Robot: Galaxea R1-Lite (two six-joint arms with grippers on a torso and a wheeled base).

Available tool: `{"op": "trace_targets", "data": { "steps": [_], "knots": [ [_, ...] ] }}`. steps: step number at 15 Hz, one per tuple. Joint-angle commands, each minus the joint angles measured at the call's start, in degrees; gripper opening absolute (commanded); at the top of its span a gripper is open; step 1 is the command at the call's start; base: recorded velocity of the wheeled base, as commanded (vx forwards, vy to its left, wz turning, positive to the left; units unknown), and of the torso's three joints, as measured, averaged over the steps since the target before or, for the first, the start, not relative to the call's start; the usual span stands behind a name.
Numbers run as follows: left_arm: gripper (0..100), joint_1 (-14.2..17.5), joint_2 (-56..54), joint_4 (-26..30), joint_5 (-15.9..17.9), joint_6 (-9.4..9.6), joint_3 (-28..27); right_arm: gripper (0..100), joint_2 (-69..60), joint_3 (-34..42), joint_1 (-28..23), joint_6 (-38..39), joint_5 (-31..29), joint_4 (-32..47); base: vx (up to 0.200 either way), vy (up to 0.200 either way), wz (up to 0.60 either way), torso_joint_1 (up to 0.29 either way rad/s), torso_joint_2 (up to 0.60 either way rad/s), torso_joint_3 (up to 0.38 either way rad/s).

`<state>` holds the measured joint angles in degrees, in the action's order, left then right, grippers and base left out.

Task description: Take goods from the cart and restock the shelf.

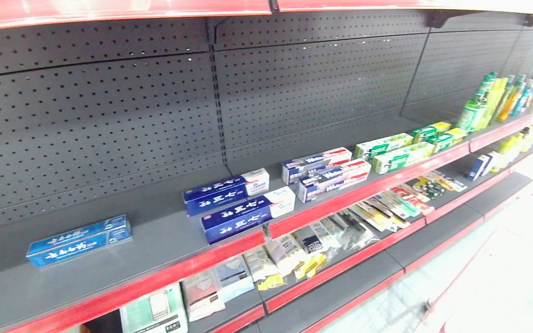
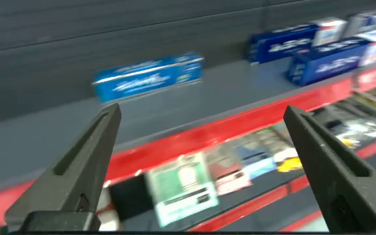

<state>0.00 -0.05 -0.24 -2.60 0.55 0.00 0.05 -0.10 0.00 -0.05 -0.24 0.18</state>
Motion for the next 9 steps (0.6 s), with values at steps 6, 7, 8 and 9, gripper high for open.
{"op": "trace_targets", "data": {
  "steps": [6, 7, 8, 9],
  "knots": [
    [100, 0.0, 0.0, 0.0, 0.0, -0.02, 0.0, 100, 0.0, 0.0, 0.0, 0.0, 0.1, 0.0, 0.000, 0.000, -0.60, 0.004, 0.00, 0.005],
    [100, 0.0, 0.0, 0.0, 0.0, -0.02, 0.0, 100, 0.0, 0.0, 0.0, 0.0, 0.1, 0.0, 0.000, 0.000, -0.60, 0.007, 0.00, 0.002],
    [100, 0.0, 0.0, 0.0, 0.0, -0.02, 0.0, 100, 0.0, 0.1, 0.0, 0.0, 0.1, 0.0, 0.000, 0.000, -0.60, 0.002, 0.00, 0.002],
    [100, 0.0, 0.0, 0.0, 0.0, -0.02, 0.0, 100, 0.0, 0.0, 0.0, 0.0, 0.1, 0.0, 0.000, 0.000, -0.60, 0.002, 0.00, -0.002]
  ]
}}
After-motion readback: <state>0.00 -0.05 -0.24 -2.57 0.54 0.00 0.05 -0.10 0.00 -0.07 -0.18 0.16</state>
